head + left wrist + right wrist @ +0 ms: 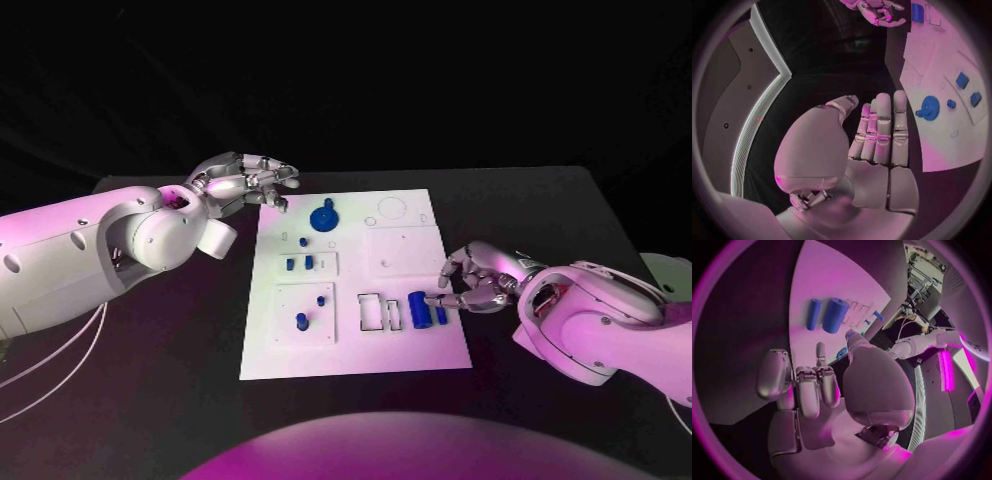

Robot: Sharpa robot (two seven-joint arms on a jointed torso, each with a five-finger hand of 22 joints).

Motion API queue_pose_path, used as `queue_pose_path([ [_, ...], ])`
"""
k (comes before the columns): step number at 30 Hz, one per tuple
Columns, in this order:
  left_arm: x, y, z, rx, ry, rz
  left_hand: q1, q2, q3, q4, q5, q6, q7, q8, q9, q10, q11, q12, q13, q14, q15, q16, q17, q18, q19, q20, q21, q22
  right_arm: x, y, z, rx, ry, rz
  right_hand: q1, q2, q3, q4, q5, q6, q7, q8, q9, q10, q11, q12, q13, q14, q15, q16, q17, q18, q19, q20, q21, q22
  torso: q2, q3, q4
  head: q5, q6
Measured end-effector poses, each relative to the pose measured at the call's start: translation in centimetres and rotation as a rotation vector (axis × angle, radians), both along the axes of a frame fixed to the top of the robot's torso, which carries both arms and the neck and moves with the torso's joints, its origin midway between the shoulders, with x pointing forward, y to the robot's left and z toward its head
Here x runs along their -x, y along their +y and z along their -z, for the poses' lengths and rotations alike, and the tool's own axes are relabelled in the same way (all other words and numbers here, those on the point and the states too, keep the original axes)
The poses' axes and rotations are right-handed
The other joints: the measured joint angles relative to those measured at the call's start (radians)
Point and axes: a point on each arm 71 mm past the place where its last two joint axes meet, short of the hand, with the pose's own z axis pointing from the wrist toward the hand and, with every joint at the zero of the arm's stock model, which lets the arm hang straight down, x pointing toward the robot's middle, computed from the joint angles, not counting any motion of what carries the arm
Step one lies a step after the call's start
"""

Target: Assemble the parts on the task board

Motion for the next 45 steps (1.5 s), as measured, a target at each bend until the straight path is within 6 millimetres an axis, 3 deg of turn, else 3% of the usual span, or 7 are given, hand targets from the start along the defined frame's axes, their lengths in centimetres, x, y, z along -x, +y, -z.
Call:
queue_pose_path([
  [19, 0.1, 0.0, 0.0, 0.0, 0.001, 0.001, -0.004, 0.004, 0.0, 0.0, 0.005, 0.0, 0.0, 0.0, 0.001, 0.0, 0.0, -0.005, 0.0, 0.0, 0.0, 0.0, 0.0, 0.0, 0.0, 0.0, 0.0, 0.0, 0.1, 2.5, 1.4, 0.051, 0.015, -0.044, 0.0, 0.0, -0.008, -0.003, -0.001, -0.004, -0.004, 0.0, -0.003, 0.0, 0.0, 0.0, 0.0, 0.0, 0.0, 0.0, 0.0, 0.0, 0.0, 0.0, 0.0, 0.0, 0.0, 0.003, -0.0012, 0.011, 0.0],
  [37, 0.1, 0.2, 0.0, -0.002, 0.004, -0.001, -0.016, 0.003, -0.007, 0.007, 0.005, 0.0, 0.0, 0.0, 0.003, 0.0, 0.0, -0.005, 0.0, 0.0, 0.0, 0.0, 0.0, 0.0, -0.001, 0.001, 0.0, -0.003, 0.1, 3.5, 2.7, 0.103, 0.012, -0.077, 0.041, 0.005, -0.008, -0.003, -0.014, -0.004, -0.003, 0.0, -0.007, 0.0, 0.0, 0.0, 0.0, 0.0, 0.0, 0.0, 0.0, 0.0, 0.0, 0.0, 0.0, 0.0, 0.0, 0.0015, -0.0014, 0.018, 0.0],
  [45, 0.2, 0.2, 0.0, -0.003, 0.007, 0.002, -0.016, 0.003, -0.01, 0.01, 0.005, 0.0, 0.0, -0.004, 0.004, 0.0, 0.0, -0.005, 0.0, 0.0, 0.0, 0.0, 0.0, 0.0, -0.004, 0.003, 0.0, -0.004, 0.1, 3.9, 2.8, 0.112, 0.009, -0.087, 0.061, 0.023, 0.001, 0.0, -0.014, 0.004, -0.01, 0.0, -0.01, 0.0, 0.0, 0.0, -0.001, 0.0, 0.0, 0.0, -0.001, 0.0, 0.0, 0.0, 0.005, -0.001, 0.0, 0.0005, -0.0014, 0.018, 0.0],
])
